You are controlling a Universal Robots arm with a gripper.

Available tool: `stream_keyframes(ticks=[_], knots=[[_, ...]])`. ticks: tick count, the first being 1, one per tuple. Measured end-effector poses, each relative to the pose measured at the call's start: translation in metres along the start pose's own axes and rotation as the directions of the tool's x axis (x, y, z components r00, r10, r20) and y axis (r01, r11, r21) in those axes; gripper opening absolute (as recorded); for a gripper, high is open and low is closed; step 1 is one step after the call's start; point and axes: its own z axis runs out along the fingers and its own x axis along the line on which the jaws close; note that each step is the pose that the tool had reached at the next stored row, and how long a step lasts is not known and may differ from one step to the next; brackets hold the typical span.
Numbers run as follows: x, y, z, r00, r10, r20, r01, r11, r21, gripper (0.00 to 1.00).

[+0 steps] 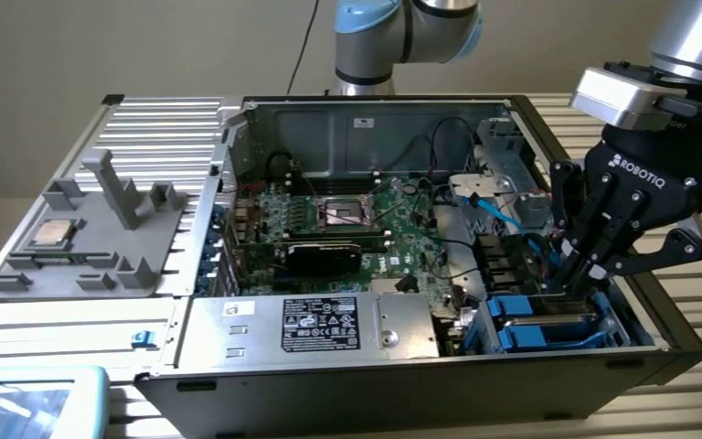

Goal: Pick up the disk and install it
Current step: 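Insert the first disk wire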

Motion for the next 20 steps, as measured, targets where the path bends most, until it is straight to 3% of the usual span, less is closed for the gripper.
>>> stream_keyframes(ticks=[10, 13, 17, 20], knots=[[-0.0020, -0.0006, 0.0004, 1.0000, 0.001, -0.0007, -0.001, 1.0000, -0.0005, 0.16], [-0.0022, -0.0010, 0.0014, 1.0000, 0.007, 0.0029, -0.007, 1.0000, -0.0057, 0.16], [-0.0024, -0.0013, 0.0036, 0.9998, 0.009, 0.0191, -0.009, 0.9999, -0.0137, 0.16], [-0.0018, -0.0015, 0.0054, 0.9992, 0.008, 0.0393, -0.007, 0.9999, -0.0122, 0.16]])
